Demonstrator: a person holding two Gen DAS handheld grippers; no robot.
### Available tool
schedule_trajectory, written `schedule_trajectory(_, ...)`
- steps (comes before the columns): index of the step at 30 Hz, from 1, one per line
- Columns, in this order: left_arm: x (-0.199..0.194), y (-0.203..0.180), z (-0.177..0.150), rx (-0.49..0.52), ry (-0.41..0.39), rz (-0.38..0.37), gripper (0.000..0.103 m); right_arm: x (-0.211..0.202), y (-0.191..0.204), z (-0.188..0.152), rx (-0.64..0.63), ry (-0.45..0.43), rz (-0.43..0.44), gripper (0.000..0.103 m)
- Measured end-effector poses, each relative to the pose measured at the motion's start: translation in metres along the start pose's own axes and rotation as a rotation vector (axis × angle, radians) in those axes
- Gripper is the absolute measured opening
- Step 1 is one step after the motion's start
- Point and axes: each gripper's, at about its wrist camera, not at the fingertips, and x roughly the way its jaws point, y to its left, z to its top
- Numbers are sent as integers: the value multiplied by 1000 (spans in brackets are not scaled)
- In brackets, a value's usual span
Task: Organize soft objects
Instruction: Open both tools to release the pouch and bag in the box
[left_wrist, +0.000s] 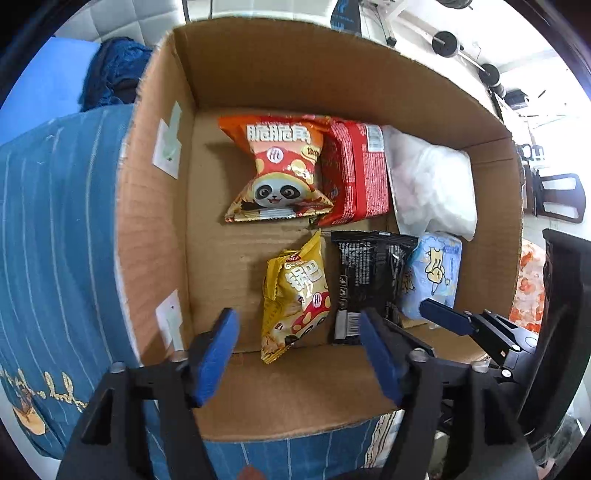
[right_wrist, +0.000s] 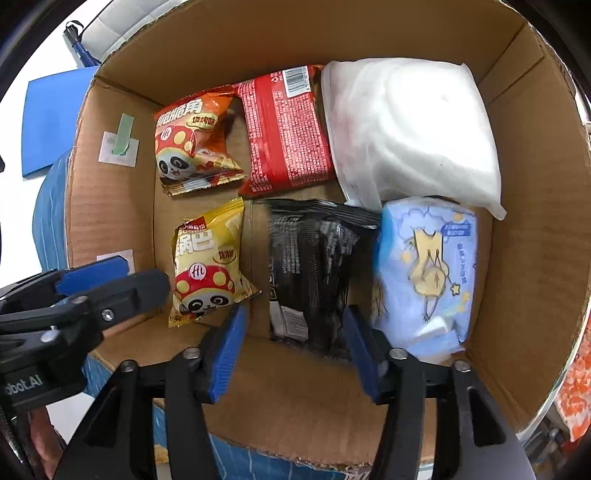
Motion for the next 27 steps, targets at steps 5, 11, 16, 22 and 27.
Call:
schedule_trajectory(5,-18,-4,-16,1,-84,39,94,-10,-10,-8,2,-27,-34,70)
schedule_trajectory(11,-18,-12,-23,6,-172,86,98,-29,-18,-25,-32,-102,-165,87)
schedule_trajectory(16,-19,-15,-30,-8,-201,93,98,-40,-27,-34,-27,-148,-209,102)
schedule_trajectory(22,-29,-16,-40,-12,-225,119,98,-58,-26,-49,0,-171,-200,103)
schedule_trajectory(27,-42,-23,-51,-1,-263,134,98,-74,-25,-60,2,-188,-194,103)
